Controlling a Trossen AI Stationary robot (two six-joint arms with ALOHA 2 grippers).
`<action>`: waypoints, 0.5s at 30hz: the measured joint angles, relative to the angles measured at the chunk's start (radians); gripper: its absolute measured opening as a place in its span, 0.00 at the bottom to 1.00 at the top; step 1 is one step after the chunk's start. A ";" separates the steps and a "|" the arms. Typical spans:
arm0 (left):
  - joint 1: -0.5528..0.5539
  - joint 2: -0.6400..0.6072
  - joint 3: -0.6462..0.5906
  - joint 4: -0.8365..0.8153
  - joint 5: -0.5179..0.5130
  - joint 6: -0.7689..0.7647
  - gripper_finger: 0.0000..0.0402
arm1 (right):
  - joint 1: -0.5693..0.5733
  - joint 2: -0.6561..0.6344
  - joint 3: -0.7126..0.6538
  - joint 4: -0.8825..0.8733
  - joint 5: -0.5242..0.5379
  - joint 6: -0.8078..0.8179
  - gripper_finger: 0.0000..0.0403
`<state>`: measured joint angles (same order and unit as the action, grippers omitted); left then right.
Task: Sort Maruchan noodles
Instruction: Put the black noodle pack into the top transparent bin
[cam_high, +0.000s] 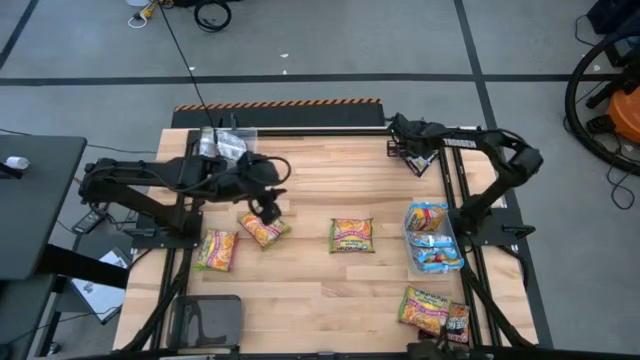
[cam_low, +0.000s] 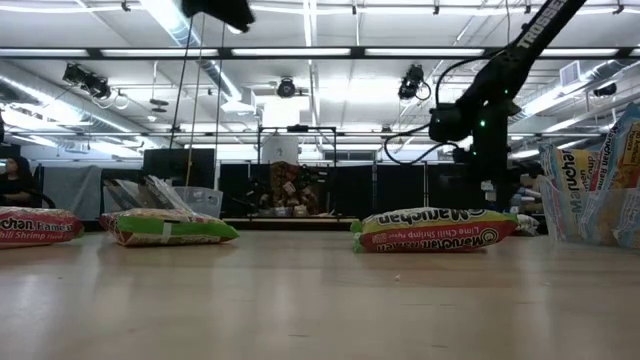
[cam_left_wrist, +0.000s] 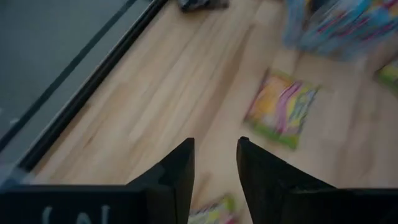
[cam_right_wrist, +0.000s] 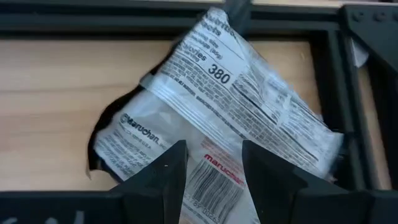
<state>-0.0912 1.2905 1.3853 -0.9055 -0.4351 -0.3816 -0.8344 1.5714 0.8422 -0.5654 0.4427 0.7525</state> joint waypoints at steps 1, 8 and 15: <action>-0.006 -0.007 0.000 -0.022 -0.013 -0.001 0.31 | 0.005 0.012 0.003 0.014 -0.024 0.005 0.40; -0.003 -0.071 -0.008 -0.088 -0.052 0.033 0.31 | 0.147 0.043 0.039 0.233 -0.335 0.038 0.39; 0.078 -0.096 -0.128 0.035 -0.039 -0.048 0.31 | 0.330 -0.017 0.134 0.400 -0.389 0.014 0.39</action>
<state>-0.0132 1.1946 1.2576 -0.8708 -0.4742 -0.4301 -0.5049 1.5543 0.9760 -0.1650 0.0536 0.7666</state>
